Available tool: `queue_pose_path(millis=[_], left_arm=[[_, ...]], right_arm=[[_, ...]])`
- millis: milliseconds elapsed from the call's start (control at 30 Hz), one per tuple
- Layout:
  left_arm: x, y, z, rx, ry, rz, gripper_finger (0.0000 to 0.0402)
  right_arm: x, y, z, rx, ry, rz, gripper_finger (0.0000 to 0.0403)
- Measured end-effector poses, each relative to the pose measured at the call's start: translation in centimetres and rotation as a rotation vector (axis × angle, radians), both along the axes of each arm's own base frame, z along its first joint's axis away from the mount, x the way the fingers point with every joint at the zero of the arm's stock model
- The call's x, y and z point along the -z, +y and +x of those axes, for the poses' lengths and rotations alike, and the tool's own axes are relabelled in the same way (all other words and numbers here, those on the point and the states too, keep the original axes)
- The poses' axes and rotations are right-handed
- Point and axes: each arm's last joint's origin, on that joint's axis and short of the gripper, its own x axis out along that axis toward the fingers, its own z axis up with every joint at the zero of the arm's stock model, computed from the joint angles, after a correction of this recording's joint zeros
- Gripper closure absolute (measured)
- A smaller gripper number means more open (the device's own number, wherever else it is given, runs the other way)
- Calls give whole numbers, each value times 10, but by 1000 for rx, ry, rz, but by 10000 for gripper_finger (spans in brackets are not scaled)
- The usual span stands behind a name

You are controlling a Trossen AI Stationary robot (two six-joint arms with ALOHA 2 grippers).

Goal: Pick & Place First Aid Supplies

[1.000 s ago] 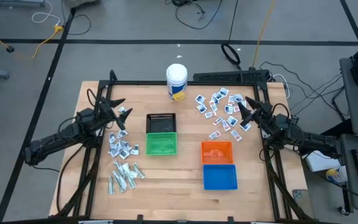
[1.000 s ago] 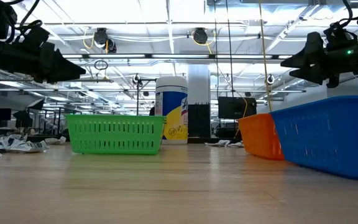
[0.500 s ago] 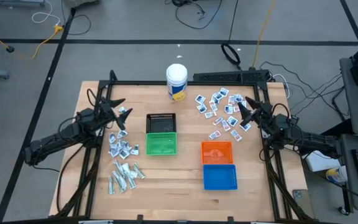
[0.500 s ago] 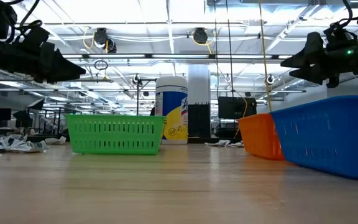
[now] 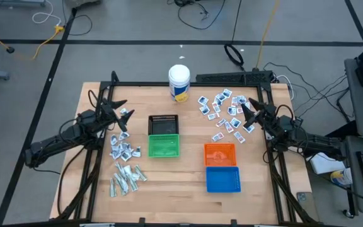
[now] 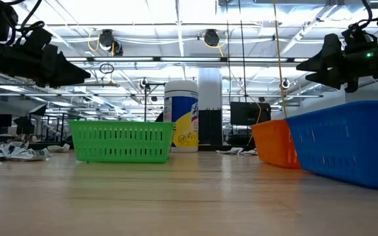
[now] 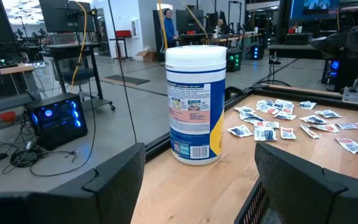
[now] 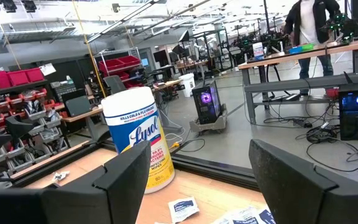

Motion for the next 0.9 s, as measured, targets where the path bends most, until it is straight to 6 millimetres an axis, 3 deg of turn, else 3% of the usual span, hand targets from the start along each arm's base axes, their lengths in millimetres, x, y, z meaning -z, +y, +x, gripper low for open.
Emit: queue_pose_path(millis=[533, 667, 900], left_arm=[[-3, 0, -1, 0, 2, -2, 96], [-27, -3, -6, -1, -9, 14, 96], [-76, -4, -10, -5, 157, -33, 96]], right_arm=[[0, 0, 0, 0, 0, 0, 135], [0, 0, 0, 0, 0, 0, 136], [0, 0, 0, 0, 0, 0, 135]])
